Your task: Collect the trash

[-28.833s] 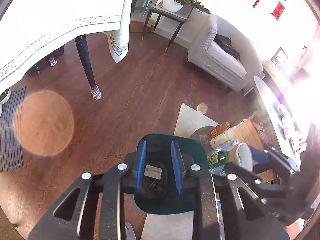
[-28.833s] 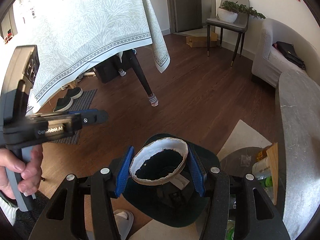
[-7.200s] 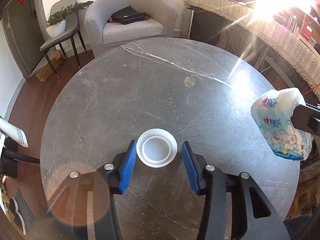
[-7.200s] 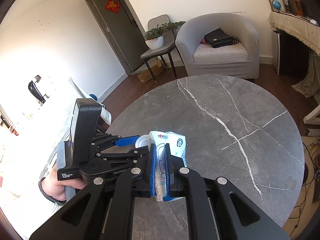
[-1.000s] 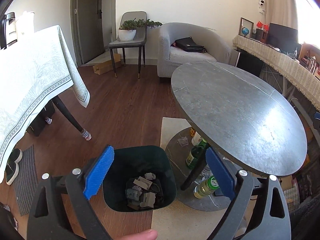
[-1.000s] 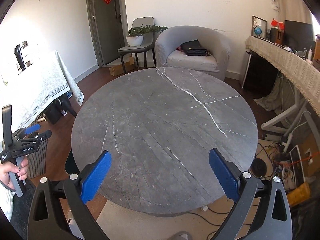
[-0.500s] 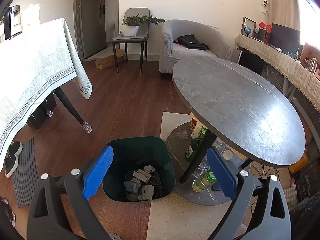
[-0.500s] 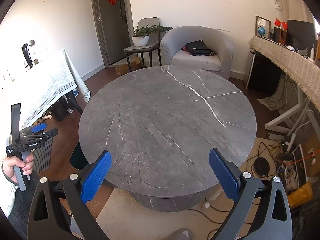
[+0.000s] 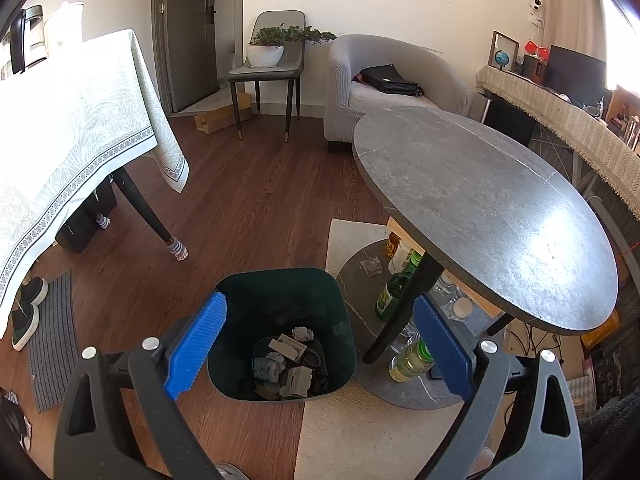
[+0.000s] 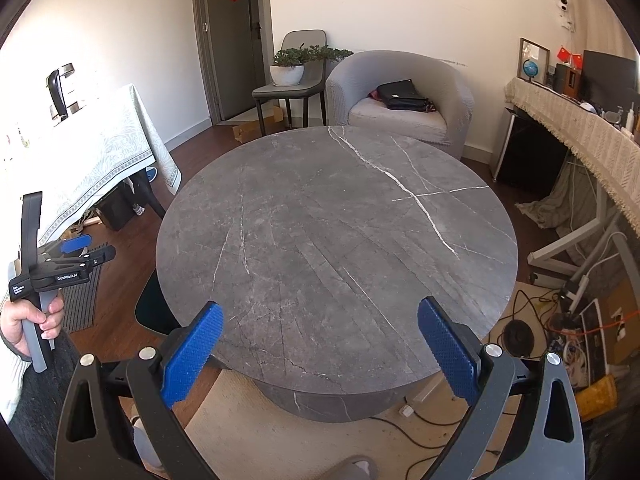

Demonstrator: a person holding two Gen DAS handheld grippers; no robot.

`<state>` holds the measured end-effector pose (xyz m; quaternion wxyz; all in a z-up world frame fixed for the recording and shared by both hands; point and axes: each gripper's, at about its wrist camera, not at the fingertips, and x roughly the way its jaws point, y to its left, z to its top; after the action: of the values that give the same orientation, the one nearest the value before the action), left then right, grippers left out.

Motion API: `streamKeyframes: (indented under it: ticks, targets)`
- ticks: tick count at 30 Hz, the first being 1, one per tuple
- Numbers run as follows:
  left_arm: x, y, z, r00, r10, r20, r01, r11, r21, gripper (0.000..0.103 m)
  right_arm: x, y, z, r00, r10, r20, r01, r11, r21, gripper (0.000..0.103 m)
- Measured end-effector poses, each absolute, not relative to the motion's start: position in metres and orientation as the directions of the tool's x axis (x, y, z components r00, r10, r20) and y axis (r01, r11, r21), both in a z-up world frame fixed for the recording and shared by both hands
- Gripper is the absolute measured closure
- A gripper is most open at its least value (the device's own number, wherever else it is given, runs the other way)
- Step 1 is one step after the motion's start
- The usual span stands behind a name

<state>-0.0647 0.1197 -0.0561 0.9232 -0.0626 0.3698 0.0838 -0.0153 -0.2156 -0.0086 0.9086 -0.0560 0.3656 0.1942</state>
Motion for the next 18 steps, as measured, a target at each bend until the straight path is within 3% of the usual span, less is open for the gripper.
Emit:
streamKeyframes:
  ticks: [18]
  targets:
    - [-0.0626,0.1172,-0.0574,0.705,0.13,-0.697,-0.209,0.977,-0.03,0.007,-0.016,-0.2145,-0.0084,0.659,0.314,-0.684,-0.398,0.917,0.037,0.004]
